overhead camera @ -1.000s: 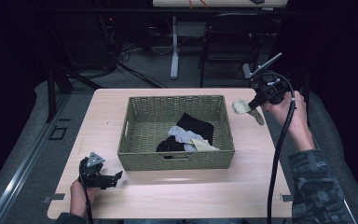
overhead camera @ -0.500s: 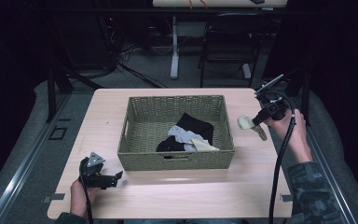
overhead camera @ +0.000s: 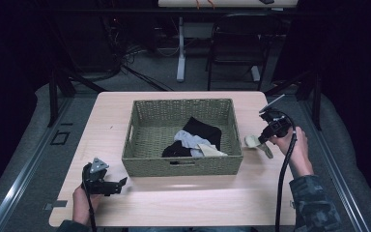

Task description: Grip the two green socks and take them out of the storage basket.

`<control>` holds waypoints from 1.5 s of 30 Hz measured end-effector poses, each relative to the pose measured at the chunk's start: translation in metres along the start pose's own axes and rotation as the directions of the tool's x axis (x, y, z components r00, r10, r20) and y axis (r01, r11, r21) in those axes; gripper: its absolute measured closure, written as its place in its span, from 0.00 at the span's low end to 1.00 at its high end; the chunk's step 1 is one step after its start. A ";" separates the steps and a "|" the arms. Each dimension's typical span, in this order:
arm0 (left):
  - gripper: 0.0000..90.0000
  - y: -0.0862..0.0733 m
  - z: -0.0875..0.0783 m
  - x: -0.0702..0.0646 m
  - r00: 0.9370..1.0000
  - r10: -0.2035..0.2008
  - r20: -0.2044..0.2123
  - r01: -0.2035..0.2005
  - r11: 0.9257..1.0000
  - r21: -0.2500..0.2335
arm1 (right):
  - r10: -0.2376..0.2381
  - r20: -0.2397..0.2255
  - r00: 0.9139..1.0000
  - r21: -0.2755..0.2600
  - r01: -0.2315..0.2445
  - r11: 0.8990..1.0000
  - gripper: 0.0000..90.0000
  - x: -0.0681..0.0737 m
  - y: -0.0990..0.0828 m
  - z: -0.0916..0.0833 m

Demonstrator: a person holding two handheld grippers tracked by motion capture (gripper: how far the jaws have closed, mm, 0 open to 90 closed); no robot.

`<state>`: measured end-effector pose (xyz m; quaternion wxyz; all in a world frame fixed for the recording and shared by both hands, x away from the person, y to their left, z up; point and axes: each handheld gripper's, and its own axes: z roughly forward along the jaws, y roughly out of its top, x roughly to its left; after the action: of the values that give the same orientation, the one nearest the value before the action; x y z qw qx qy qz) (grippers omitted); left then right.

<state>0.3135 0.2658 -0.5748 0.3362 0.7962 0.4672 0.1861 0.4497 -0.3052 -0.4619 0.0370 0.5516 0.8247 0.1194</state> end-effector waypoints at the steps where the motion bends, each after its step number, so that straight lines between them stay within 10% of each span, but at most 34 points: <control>1: 0.00 0.000 0.000 0.000 1.000 0.001 0.000 -0.001 1.000 -0.001 | 0.004 -0.002 1.000 0.002 -0.004 1.000 0.93 0.000 -0.001 0.003; 22: 0.00 0.000 0.000 0.000 1.000 -0.001 -0.001 0.001 1.000 -0.002 | 0.072 -0.043 0.996 0.092 -0.068 0.993 0.90 -0.011 -0.014 0.064; 28: 0.00 0.000 0.000 0.000 1.000 0.003 -0.001 -0.003 1.000 -0.003 | 0.026 -0.063 0.998 0.041 -0.024 0.999 0.59 -0.007 -0.011 0.030; 45: 0.00 0.000 -0.001 0.000 1.000 -0.003 -0.003 0.003 1.000 -0.007 | -0.132 -0.053 0.990 -0.117 0.125 0.985 0.22 0.044 0.023 -0.076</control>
<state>0.3129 0.2661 -0.5741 0.3387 0.7939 0.4684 0.1886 0.4393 -0.2684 -0.3799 0.0507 0.4903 0.8513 0.1799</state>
